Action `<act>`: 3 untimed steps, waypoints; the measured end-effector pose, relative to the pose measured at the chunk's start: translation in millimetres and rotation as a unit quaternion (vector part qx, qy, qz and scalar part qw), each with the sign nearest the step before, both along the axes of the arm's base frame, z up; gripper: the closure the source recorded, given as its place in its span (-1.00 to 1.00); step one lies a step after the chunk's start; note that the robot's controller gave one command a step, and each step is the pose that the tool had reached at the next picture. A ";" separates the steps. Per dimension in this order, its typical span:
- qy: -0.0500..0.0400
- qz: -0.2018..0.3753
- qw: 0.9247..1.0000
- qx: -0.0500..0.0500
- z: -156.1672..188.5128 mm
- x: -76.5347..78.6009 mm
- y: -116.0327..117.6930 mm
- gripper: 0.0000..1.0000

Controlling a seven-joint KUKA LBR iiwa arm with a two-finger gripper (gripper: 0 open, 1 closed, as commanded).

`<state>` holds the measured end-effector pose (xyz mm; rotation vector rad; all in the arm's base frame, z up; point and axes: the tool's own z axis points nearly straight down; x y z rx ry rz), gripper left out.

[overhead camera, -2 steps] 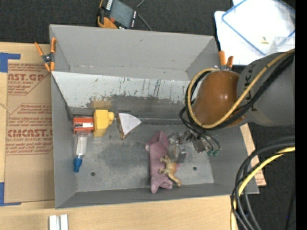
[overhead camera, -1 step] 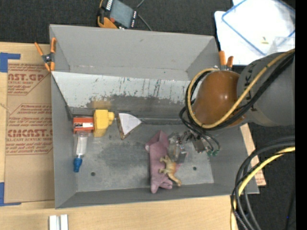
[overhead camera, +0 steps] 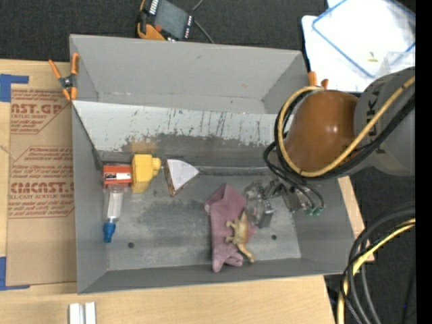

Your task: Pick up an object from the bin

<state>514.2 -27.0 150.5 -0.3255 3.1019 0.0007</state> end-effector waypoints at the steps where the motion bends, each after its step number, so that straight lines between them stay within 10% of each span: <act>1: 0.002 0.003 1.000 0.000 -2.3 3.0 2.5 1.00; 2: -0.003 0.068 0.998 -0.004 39.7 38.2 -53.8 1.00; 3: 0.003 0.082 0.997 0.001 -60.9 21.0 9.0 1.00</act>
Offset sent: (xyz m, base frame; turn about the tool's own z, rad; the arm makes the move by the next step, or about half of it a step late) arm 0.0357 -0.0500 0.0372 -0.1410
